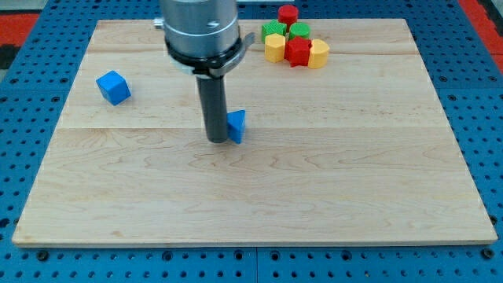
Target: Move blue triangle towards top center
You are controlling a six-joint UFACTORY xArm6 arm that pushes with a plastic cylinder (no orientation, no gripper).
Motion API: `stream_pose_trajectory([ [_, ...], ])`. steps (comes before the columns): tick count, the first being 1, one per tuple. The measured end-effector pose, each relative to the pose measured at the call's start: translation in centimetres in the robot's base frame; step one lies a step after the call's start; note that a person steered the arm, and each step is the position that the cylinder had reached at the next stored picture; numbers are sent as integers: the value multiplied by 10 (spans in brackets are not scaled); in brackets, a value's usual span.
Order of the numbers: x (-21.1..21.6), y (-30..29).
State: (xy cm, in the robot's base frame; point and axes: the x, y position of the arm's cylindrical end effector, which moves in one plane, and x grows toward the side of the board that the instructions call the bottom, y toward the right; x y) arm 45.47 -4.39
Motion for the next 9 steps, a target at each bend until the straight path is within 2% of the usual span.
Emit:
stream_pose_trajectory([
  [3, -13, 75],
  [4, -19, 81],
  [7, -27, 48],
  [9, -62, 48],
])
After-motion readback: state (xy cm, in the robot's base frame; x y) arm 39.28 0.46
